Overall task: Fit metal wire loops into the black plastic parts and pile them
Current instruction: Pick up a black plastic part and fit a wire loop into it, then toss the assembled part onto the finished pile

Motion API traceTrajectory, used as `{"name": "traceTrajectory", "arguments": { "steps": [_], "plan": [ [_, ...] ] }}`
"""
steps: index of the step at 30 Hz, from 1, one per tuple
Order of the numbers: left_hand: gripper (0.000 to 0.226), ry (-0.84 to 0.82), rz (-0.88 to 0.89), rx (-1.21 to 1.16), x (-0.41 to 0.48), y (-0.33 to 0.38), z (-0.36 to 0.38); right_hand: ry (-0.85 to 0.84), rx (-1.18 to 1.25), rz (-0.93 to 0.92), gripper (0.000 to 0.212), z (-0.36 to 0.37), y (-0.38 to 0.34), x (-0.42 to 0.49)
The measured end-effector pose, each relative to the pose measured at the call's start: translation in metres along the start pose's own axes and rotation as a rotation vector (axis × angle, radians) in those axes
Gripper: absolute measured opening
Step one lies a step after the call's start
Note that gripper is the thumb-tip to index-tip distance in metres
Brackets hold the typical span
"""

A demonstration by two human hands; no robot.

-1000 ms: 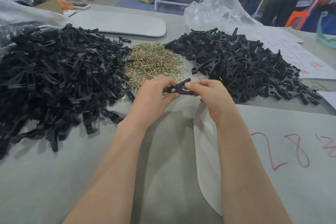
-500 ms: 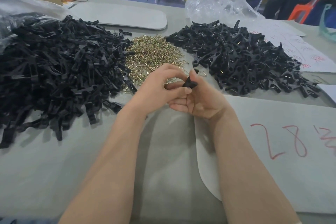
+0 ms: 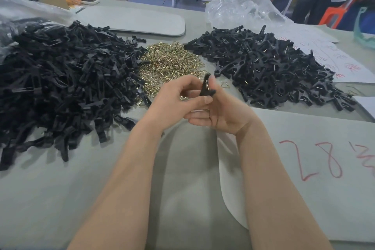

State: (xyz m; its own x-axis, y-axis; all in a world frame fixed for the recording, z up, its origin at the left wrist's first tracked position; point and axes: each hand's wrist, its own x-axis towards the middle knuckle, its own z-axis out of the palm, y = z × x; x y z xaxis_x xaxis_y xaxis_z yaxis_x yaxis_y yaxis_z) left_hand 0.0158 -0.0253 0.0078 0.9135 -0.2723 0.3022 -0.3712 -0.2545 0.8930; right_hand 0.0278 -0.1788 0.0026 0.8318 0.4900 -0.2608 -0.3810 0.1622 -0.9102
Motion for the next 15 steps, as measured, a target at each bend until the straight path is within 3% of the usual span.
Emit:
{"name": "traceTrajectory", "arguments": {
  "steps": [2,4,6,9,10,12,13,15],
  "plan": [
    [0.017,0.076,-0.043,0.074,0.002,-0.006,0.001,0.225,-0.105,-0.046,0.066,-0.004,-0.006,-0.004],
    [0.016,0.068,-0.124,0.259,0.004,-0.013,0.004,0.425,-0.361,-0.145,0.044,-0.004,-0.008,-0.004],
    [0.019,0.050,-0.138,0.383,0.007,-0.018,0.008,0.482,-0.596,-0.202,0.023,0.000,-0.011,0.001],
    [0.039,0.197,-0.095,0.367,0.009,-0.019,0.007,0.798,-0.574,-0.367,0.021,-0.001,-0.027,0.015],
    [0.044,0.297,-0.106,0.326,0.010,-0.018,0.004,0.923,-0.421,-0.466,0.028,-0.003,-0.036,0.018],
    [0.040,0.533,-0.159,0.162,0.009,-0.015,-0.004,0.980,-0.139,-0.573,0.066,-0.009,-0.053,0.024],
    [0.033,0.647,-0.181,0.055,0.009,-0.013,-0.007,0.995,-0.197,-0.531,0.084,-0.012,-0.055,0.027],
    [0.020,0.857,-0.221,-0.164,0.008,-0.010,-0.015,0.982,-0.538,-0.442,0.090,-0.005,-0.048,0.033]
  ]
}}
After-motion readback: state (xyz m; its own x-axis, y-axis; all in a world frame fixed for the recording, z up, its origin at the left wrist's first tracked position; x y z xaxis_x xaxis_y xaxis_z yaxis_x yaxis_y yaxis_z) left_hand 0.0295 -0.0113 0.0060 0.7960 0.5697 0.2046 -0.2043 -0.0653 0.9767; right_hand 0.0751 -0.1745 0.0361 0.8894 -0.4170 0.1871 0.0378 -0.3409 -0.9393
